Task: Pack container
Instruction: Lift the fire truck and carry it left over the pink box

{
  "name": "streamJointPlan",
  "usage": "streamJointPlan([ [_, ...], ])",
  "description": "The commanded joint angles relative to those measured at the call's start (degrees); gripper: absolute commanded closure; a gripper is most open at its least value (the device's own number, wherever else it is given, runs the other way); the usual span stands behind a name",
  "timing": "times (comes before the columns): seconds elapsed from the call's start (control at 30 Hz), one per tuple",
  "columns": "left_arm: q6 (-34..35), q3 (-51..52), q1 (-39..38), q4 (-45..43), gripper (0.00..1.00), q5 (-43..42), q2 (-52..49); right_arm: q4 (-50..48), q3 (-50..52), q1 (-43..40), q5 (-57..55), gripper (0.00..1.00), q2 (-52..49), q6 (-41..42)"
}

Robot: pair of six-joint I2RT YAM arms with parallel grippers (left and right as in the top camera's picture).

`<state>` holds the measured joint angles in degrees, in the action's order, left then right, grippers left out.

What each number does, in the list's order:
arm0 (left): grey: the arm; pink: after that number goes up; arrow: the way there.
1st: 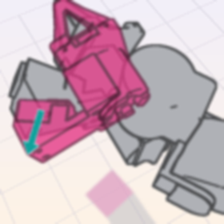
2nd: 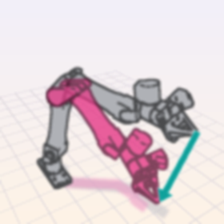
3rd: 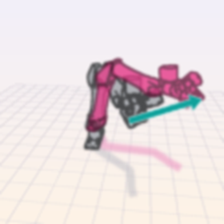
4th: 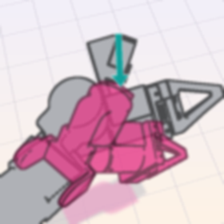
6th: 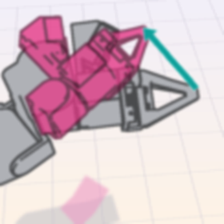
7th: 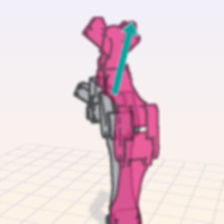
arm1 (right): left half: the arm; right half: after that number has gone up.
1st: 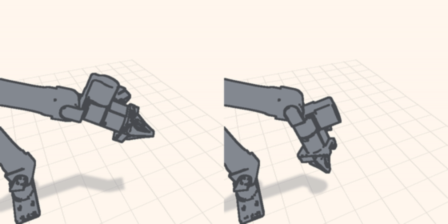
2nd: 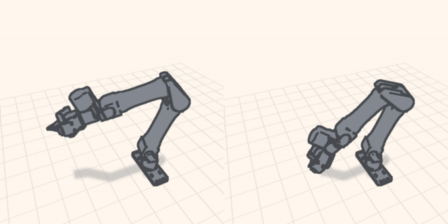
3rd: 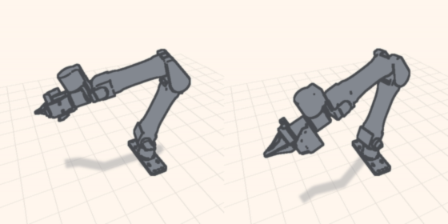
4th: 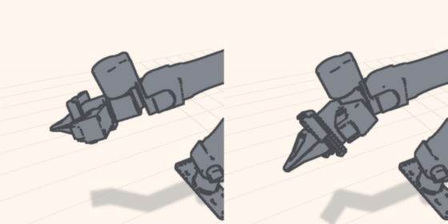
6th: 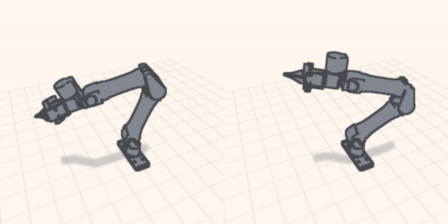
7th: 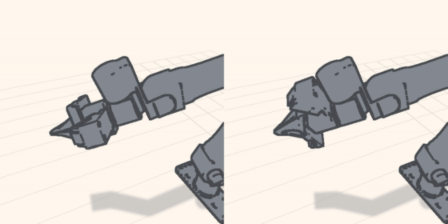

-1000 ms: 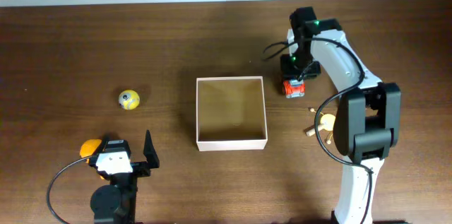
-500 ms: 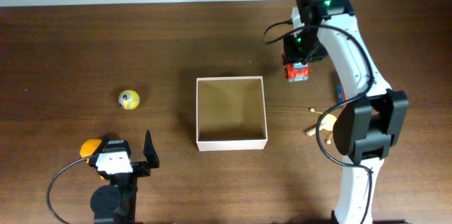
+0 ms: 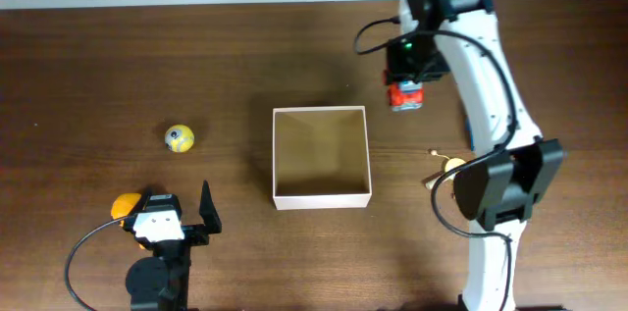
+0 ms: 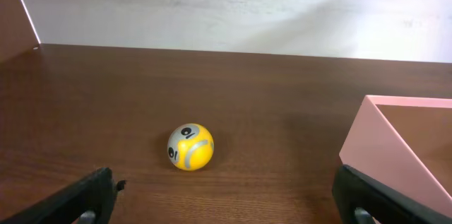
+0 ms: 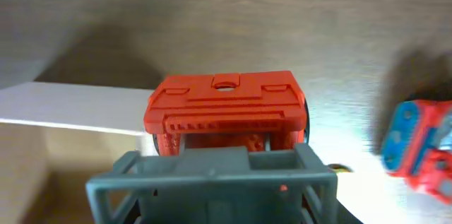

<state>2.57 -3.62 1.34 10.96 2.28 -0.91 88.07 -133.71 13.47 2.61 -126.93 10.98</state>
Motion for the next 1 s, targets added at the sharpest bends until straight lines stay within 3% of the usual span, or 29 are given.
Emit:
streamJointPlan([
  [0.0,-1.1,0.5,-0.2,-0.2,0.01,-0.6,0.3,-0.2,-1.3,5.6,0.2,0.59,-0.1,6.8],
  [0.5,-1.1,0.5,-0.2,-0.2,0.01,-0.6,0.3,-6.0,-1.3,21.6,-3.3,0.58,-0.1,17.1],
  [0.97,-1.1,0.5,-0.2,-0.2,0.01,-0.6,0.3,-8.0,2.9,23.8,-4.4,0.58,-0.2,21.6],
])
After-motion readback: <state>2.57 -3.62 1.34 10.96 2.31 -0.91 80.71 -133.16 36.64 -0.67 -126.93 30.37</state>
